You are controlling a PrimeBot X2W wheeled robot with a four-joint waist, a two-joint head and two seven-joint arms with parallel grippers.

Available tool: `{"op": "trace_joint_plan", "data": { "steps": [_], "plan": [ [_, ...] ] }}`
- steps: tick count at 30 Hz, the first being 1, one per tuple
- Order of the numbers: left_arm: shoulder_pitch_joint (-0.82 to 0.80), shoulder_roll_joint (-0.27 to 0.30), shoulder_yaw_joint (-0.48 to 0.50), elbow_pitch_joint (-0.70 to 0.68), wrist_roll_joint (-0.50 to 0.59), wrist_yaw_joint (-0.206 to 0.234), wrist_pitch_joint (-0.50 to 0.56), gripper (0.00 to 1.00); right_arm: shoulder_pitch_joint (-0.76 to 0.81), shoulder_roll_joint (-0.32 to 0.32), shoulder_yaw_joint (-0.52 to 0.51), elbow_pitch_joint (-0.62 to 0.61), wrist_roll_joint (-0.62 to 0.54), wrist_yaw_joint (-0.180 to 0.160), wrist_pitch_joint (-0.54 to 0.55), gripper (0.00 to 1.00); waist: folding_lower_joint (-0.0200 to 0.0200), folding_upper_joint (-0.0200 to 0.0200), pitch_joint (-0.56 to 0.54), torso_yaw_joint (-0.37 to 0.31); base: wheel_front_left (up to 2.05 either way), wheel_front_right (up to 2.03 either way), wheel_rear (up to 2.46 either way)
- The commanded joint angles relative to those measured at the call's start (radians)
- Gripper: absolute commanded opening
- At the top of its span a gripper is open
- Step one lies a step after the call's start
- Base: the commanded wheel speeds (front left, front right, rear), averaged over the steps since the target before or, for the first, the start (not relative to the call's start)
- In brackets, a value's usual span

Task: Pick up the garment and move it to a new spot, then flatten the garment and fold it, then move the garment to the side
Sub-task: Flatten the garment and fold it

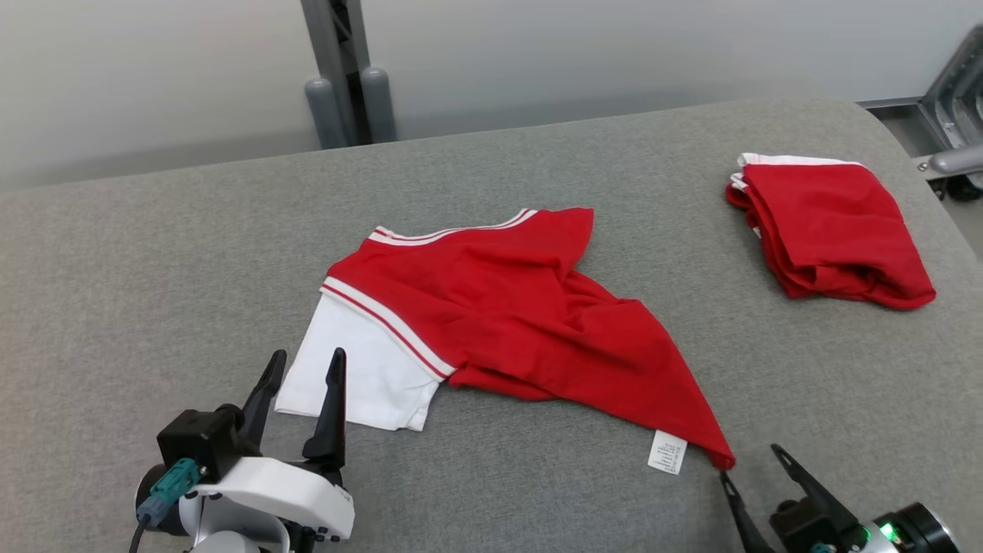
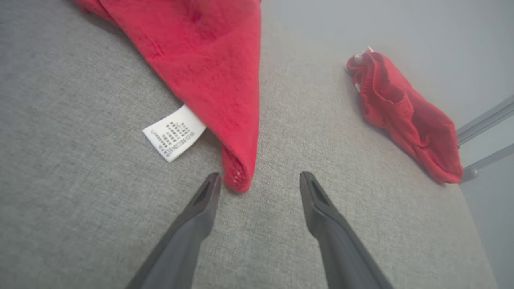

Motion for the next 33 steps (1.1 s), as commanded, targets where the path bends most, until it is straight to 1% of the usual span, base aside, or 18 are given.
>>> {"op": "trace_joint_plan", "data": {
  "steps": [1, 6, 12, 15, 20, 26, 28, 30, 33],
  "plan": [
    [0.012, 0.009, 0.012, -0.003, -0.003, 0.004, -0.005, 1.0, 0.016, -0.006, -0.039, -0.012, 0.014, 0.0, -0.005, 1.0, 0.0, 0.0, 0.001, -0.023, 0.0, 0.0, 0.0],
    [0.013, 0.011, 0.023, -0.002, -0.004, 0.002, -0.005, 1.0, 0.008, -0.005, -0.081, -0.049, 0.037, 0.0, -0.005, 1.0, 0.0, 0.0, 0.005, -0.038, 0.0, 0.0, 0.0],
    [-0.006, 0.008, 0.034, 0.028, -0.011, -0.018, -0.005, 1.0, -0.02, -0.006, -0.094, -0.097, 0.075, 0.0, -0.005, 1.0, 0.0, 0.0, 0.004, -0.038, 0.0, 0.0, 0.0],
    [-0.024, -0.003, 0.038, 0.076, -0.042, -0.038, 0.017, 1.0, -0.039, -0.006, -0.104, -0.128, 0.101, 0.0, -0.005, 1.0, 0.0, 0.0, 0.002, -0.029, 0.0, 0.0, 0.0],
    [-0.081, -0.01, 0.029, 0.202, -0.06, -0.072, 0.066, 1.0, -0.065, -0.006, -0.092, -0.17, 0.12, 0.0, -0.005, 1.0, 0.0, 0.0, 0.006, -0.022, 0.0, 0.0, 0.0],
    [-0.203, -0.019, -0.014, 0.384, -0.058, -0.124, 0.171, 1.0, -0.09, -0.006, -0.065, -0.213, 0.127, 0.0, 0.002, 1.0, 0.0, 0.0, 0.025, -0.036, 0.0, 0.0, 0.0],
    [-0.24, -0.021, -0.031, 0.44, -0.059, -0.138, 0.221, 1.0, -0.096, -0.006, -0.056, -0.221, 0.128, 0.0, 0.003, 1.0, 0.0, 0.0, 0.032, -0.046, 0.0, 0.0, 0.0],
    [-0.278, -0.022, -0.042, 0.492, -0.057, -0.146, 0.263, 1.0, -0.098, -0.006, -0.052, -0.228, 0.13, 0.0, 0.003, 1.0, 0.0, 0.0, 0.039, -0.057, 0.0, 0.0, 0.0],
    [-0.316, -0.021, -0.061, 0.562, -0.046, -0.138, 0.318, 1.0, -0.098, -0.006, -0.049, -0.236, 0.132, 0.0, 0.002, 1.0, 0.0, 0.0, 0.05, -0.072, 0.0, 0.0, 0.0]
  ]
}}
